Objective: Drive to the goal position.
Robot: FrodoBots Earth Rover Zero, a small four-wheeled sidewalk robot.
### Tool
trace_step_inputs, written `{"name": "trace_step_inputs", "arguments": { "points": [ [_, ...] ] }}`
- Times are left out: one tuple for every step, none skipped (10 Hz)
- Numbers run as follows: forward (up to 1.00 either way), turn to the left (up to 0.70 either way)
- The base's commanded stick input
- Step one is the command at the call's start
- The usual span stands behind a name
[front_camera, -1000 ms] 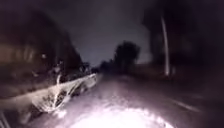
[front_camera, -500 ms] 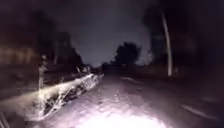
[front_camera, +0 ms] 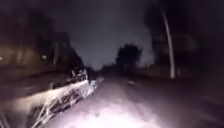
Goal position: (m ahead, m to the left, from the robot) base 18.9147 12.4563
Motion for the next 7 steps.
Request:
{"name": "trace_step_inputs", "arguments": {
  "points": [
    [0.7, -0.35],
    [0.7, -0.35],
    [0.7, -0.35],
    [0.7, -0.22],
    [0.7, 0.0],
    [0.7, 0.0],
    [0.7, 0.0]
  ]
}}
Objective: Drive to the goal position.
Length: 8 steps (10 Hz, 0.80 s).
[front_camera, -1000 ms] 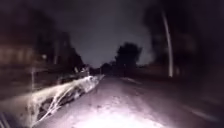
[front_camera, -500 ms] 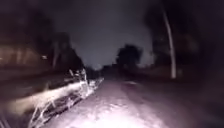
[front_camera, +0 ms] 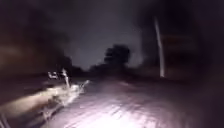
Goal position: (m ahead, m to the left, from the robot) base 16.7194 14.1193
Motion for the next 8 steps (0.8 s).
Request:
{"name": "trace_step_inputs", "arguments": {
  "points": [
    [0.7, 0.0],
    [0.7, 0.0],
    [0.7, 0.0],
    [0.7, 0.0],
    [0.7, 0.0],
    [0.7, 0.0],
    [0.7, 0.0],
    [0.7, 0.0]
  ]
}}
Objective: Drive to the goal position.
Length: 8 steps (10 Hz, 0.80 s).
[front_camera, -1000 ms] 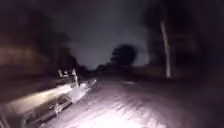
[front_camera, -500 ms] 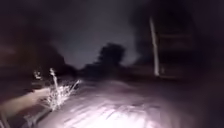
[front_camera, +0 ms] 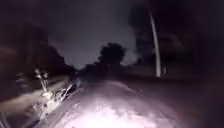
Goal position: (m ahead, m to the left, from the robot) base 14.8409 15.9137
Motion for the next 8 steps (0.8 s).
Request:
{"name": "trace_step_inputs", "arguments": {
  "points": [
    [0.7, 0.0],
    [0.7, 0.0],
    [0.7, 0.0],
    [0.7, 0.0],
    [0.7, 0.0],
    [0.7, 0.0],
    [0.7, 0.0],
    [0.7, 0.0]
  ]
}}
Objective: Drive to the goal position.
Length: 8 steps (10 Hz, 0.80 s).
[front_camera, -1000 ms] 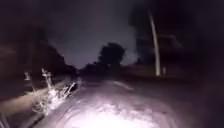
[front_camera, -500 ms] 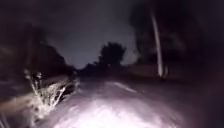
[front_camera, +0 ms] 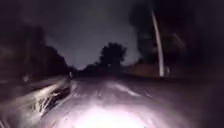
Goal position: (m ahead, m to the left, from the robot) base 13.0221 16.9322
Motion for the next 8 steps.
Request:
{"name": "trace_step_inputs", "arguments": {
  "points": [
    [0.7, 0.0],
    [0.7, 0.0],
    [0.7, 0.0],
    [0.7, 0.0],
    [0.7, 0.0],
    [0.7, 0.0],
    [0.7, 0.0],
    [0.7, 0.0]
  ]
}}
